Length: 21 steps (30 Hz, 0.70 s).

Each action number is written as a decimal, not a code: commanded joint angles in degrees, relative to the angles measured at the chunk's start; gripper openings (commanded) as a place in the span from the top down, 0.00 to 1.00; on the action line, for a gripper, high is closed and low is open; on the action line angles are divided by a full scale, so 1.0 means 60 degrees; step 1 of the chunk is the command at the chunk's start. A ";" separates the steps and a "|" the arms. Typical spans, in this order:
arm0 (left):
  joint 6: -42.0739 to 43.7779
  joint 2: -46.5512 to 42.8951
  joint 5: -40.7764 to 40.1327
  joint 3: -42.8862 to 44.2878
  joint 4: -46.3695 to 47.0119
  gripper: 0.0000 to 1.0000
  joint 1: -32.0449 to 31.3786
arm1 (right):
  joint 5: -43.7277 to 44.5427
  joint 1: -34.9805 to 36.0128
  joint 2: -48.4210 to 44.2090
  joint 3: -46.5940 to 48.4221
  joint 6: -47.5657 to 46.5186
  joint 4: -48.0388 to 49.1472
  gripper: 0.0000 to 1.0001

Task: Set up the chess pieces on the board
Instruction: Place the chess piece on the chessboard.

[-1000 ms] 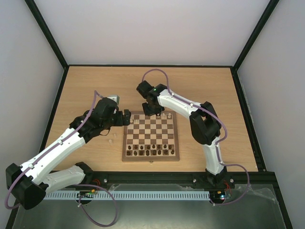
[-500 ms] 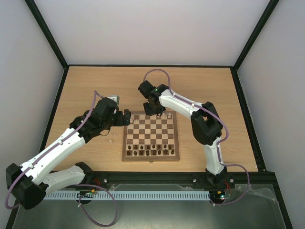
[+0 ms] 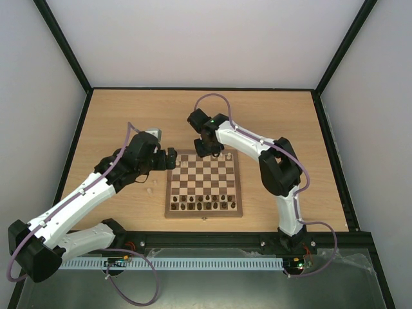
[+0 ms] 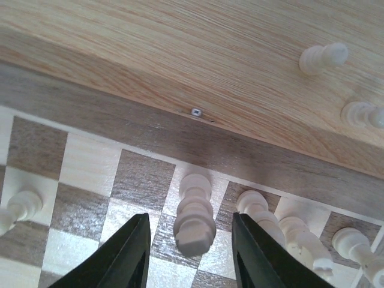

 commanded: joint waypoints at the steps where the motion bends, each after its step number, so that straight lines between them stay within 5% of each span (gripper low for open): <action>1: -0.0002 0.0181 -0.0147 0.0053 0.0108 0.01 0.0042 | -0.0329 -0.0059 -0.0678 0.0162 -0.0106 -0.0358 0.60; 11: -0.0106 0.0776 -0.0562 0.0041 -0.0438 0.01 0.0493 | -0.0708 -0.0060 -0.1645 0.0341 -0.0302 -0.0455 0.52; 21: -0.0308 0.0518 0.0295 0.0009 -0.2262 0.01 0.0482 | -0.0862 -0.0146 -0.4117 -0.2097 -0.0536 0.0414 0.44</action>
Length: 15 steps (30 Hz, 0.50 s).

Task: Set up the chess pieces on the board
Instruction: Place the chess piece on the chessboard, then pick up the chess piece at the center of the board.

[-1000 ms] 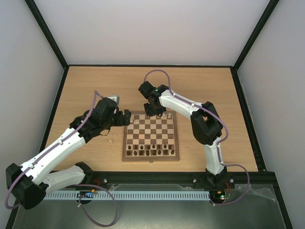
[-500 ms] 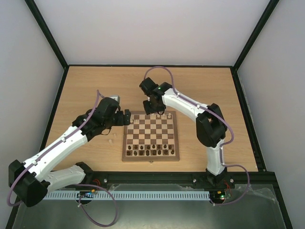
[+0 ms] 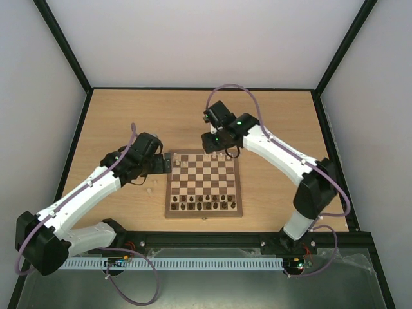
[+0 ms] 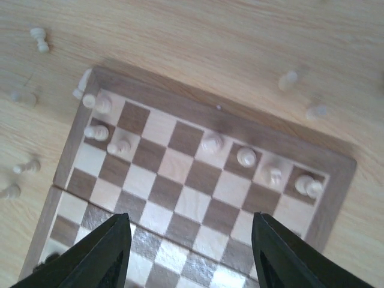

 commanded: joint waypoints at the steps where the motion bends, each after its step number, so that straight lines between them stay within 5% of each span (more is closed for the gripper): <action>1: -0.0097 -0.0336 0.0550 0.0021 -0.1440 0.01 0.0016 | -0.0309 -0.0111 -0.1249 -0.1418 -0.0167 0.0339 0.43; 8: -0.0713 -0.0947 0.0268 -0.0316 -0.3154 0.01 0.0079 | -0.0769 -0.0146 -0.2521 -0.3014 -0.0099 0.1021 0.43; 15: -0.1089 -0.0865 0.0904 -0.1301 -0.3040 0.01 0.0089 | -0.1494 -0.0131 -0.2724 -0.3474 0.0016 0.1344 0.43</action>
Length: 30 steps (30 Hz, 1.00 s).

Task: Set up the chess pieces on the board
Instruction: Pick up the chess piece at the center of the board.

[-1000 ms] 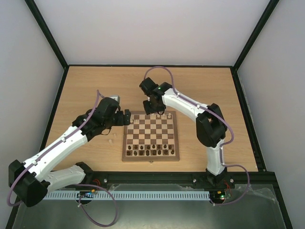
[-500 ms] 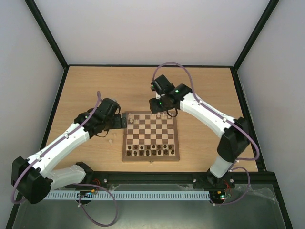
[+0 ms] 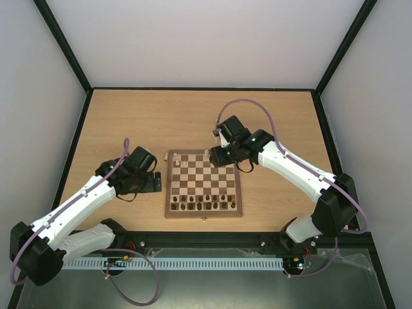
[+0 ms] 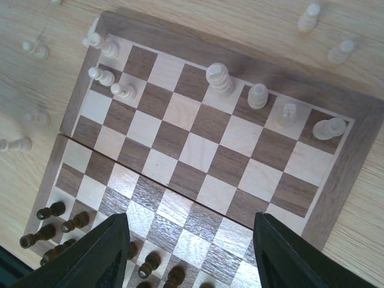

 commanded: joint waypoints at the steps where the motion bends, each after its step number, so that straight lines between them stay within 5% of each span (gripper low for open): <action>1: -0.0351 0.0246 0.0478 -0.0722 -0.0291 0.01 0.0075 | -0.0679 -0.0028 -0.0285 -0.0326 0.0073 0.0308 0.43; 6: -0.0336 0.1001 0.0536 -0.1186 0.0510 0.03 0.0120 | -0.0857 -0.0034 -0.0468 -0.0515 0.0074 0.0400 0.43; 13: -0.0138 0.1735 0.0939 -0.1138 0.1052 0.33 0.0553 | -0.0869 -0.0026 -0.0583 -0.0481 0.0045 0.0391 0.43; 21: -0.0364 0.1974 0.0840 -0.0909 0.1333 0.40 0.0602 | -0.0977 -0.0029 -0.0568 -0.0503 0.0031 0.0449 0.43; 27: -0.0347 0.2490 0.0816 -0.0931 0.1618 0.66 0.0637 | -0.0981 -0.0027 -0.0589 -0.0510 0.0002 0.0431 0.43; 30: -0.0335 0.2572 0.0789 -0.0897 0.1656 0.69 0.0664 | -0.0991 -0.0029 -0.0605 -0.0499 -0.0012 0.0406 0.43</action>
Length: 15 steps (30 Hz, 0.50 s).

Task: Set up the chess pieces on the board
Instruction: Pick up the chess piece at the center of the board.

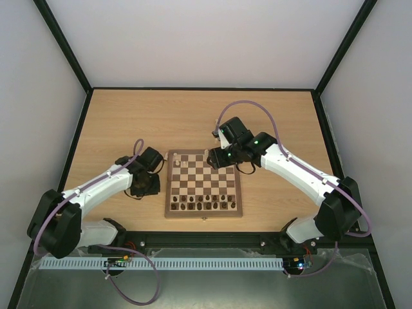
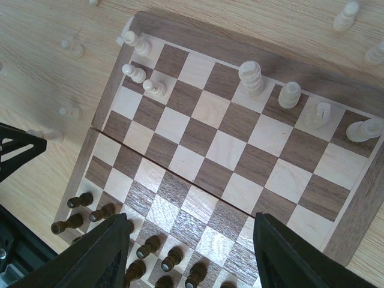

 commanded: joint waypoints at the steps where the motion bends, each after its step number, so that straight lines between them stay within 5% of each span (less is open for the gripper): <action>1: 0.0002 0.0191 -0.0063 0.0246 0.0094 0.69 0.0104 | -0.0116 -0.0025 -0.0262 -0.0087 -0.0041 -0.0086 0.43; 15: -0.0025 0.0107 -0.0354 0.0323 -0.0045 0.73 0.0243 | -0.0108 -0.0027 -0.0328 -0.0133 -0.0057 -0.0080 0.43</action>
